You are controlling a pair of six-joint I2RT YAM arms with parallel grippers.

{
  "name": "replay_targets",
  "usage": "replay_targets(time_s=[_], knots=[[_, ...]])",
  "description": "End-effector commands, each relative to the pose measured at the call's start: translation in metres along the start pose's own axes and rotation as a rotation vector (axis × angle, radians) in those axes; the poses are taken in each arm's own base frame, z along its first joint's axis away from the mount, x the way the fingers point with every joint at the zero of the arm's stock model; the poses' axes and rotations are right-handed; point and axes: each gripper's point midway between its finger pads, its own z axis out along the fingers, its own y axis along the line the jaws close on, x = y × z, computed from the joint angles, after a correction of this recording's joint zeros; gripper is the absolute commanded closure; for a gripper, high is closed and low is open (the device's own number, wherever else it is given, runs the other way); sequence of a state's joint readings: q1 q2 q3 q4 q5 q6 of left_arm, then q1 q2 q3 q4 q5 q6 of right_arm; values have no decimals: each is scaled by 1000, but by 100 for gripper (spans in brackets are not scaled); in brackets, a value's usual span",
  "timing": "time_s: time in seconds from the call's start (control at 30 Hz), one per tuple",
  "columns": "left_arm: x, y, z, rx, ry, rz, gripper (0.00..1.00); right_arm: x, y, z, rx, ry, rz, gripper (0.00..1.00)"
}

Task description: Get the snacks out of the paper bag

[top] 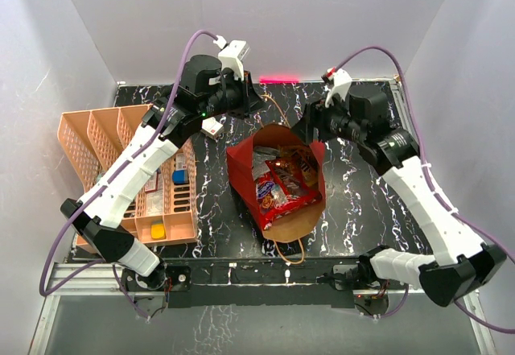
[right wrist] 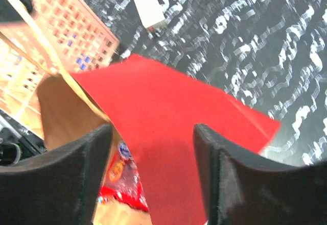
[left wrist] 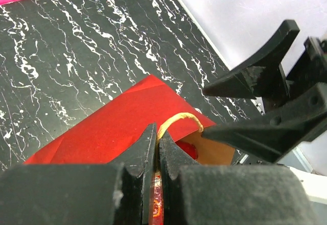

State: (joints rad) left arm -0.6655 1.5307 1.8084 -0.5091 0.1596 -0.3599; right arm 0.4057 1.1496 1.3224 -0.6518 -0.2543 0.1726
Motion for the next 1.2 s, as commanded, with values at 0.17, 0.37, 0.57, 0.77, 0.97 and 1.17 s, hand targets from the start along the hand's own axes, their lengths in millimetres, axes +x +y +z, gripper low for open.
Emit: replay_targets(time_s=[0.17, 0.37, 0.57, 0.77, 0.97, 1.17], knots=[[-23, -16, -14, 69, -60, 40, 100, -73, 57, 22, -325, -194, -66, 52], [-21, -17, -15, 72, -49, 40, 100, -76, 56, 19, -313, -223, -26, 61], [-17, -28, -21, 139, -26, 29, 90, -81, 61, 15, -336, -241, -24, 92], [-11, -38, -28, 361, 36, -111, 69, -88, 61, 8, -326, -252, -39, 92], [-13, -57, -36, 643, 72, -233, 46, -88, 62, 8, -334, -243, -38, 92], [-6, -61, -29, 722, 107, -278, 41, -86, 64, 8, -343, -238, -33, 92]])
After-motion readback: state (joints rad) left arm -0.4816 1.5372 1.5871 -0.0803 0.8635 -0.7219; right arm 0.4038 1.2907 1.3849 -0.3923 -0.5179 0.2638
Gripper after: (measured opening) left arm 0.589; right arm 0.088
